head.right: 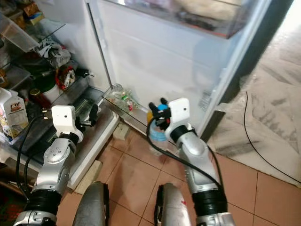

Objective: Restocking fridge

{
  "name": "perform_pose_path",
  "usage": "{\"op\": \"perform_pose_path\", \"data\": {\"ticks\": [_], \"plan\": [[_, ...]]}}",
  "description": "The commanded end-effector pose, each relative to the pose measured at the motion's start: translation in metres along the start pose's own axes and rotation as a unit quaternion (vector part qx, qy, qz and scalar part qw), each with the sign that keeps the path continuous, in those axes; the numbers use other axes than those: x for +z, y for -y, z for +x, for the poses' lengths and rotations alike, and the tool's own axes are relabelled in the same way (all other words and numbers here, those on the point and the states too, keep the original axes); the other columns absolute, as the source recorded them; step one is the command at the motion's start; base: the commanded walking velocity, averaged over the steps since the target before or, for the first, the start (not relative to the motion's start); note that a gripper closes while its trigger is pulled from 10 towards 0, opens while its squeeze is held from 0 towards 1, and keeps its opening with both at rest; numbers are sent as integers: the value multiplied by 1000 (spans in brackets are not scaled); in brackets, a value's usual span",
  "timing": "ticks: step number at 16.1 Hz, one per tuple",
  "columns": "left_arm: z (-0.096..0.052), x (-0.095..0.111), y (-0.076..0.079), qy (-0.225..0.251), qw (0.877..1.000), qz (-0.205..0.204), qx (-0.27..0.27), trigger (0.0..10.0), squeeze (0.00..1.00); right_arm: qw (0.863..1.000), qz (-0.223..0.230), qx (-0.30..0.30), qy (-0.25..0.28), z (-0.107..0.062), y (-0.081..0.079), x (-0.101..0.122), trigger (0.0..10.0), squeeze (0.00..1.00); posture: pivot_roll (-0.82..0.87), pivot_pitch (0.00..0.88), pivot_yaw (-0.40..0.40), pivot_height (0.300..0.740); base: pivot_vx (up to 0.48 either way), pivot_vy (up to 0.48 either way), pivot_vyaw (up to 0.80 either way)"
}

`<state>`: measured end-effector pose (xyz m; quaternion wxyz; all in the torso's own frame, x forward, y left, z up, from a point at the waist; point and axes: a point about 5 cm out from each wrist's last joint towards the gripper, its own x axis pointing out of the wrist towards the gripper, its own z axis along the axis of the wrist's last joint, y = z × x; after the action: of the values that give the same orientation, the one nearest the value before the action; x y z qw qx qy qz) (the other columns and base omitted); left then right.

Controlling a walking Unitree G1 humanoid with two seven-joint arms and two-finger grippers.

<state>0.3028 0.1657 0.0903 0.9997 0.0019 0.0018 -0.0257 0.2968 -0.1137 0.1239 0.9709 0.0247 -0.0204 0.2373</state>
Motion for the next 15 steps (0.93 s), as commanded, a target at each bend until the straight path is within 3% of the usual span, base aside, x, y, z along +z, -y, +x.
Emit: {"op": "perform_pose_path", "data": {"ticks": [1,3,7,15], "plan": [[1,3,-3,3,1000,0,4,10000,0,999,-3,23,27,5,-7,14,10000,0,-19,117,9,658,0,480,0],[1,2,-2,2,1000,0,3,10000,0,998,5,49,27,5,-13,16,10000,0,-19,118,10,658,0,471,0],[1,3,0,7,1000,5,-2,10000,0,997,14,72,32,9,-18,22,10000,0,-21,118,10,658,0,0,0],[0,6,3,19,1000,4,-15,10000,0,997,-12,9,72,29,-13,36,10000,0,-10,127,8,658,65,0,0]]}}
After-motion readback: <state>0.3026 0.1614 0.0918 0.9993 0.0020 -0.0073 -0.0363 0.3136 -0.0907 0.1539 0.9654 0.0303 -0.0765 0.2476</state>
